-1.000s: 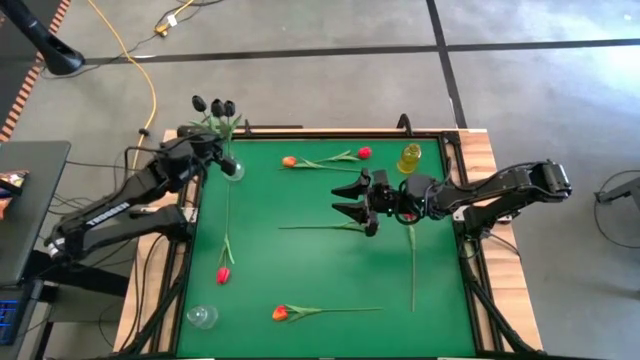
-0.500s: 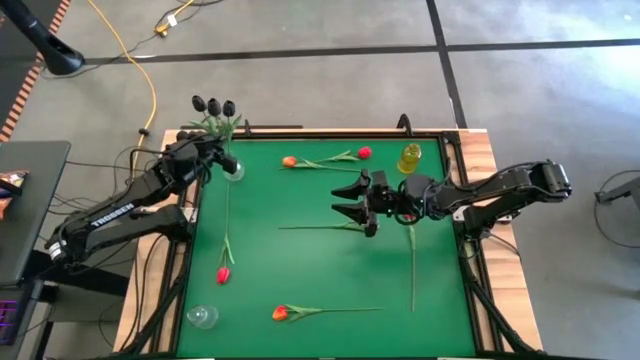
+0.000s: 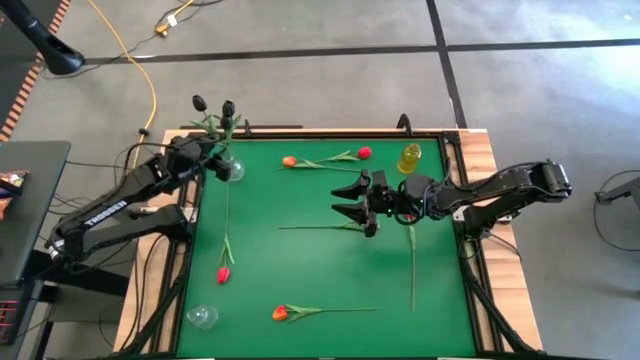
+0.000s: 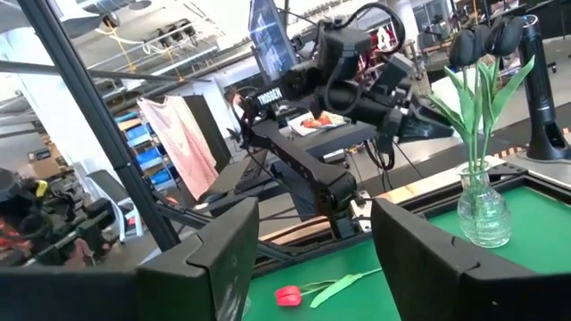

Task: Sort flowers into vase by color
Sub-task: Put the middle orange flower into the yellow vase

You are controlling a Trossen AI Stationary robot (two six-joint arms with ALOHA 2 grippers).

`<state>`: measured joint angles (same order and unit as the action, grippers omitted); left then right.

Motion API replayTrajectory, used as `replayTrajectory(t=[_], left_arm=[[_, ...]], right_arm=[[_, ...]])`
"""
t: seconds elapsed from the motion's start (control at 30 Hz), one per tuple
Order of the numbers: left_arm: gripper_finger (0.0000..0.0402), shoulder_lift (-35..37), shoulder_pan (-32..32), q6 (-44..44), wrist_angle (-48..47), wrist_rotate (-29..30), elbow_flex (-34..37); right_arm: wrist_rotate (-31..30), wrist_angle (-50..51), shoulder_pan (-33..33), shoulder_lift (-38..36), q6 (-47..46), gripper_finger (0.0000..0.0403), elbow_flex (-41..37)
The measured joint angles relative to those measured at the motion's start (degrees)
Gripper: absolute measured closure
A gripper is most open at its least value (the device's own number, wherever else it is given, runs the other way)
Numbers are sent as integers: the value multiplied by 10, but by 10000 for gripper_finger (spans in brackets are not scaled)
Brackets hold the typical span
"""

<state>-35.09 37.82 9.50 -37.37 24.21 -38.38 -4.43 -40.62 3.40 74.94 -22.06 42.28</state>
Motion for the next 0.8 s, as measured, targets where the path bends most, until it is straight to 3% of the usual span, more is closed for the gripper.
replayTrajectory(t=[0.13, 0.37, 0.47, 0.6, 0.8], left_arm=[[237, -14, 0, 27, -82, -36, -50], [237, -42, 0, 32, -125, -232, -96], [237, -45, -4, 29, -124, -299, -96], [237, -43, -17, 21, -129, -339, -95], [237, -43, -32, 22, -126, -323, -95]], right_arm=[[0, -1, -5, 0, 0, 159, 0], [1, 0, -10, 0, 1, 159, 0], [47, 16, -13, -1, 1, 159, 1], [93, 191, -17, -8, -4, 159, 54], [92, 521, -7, 10, -4, 159, 168]])
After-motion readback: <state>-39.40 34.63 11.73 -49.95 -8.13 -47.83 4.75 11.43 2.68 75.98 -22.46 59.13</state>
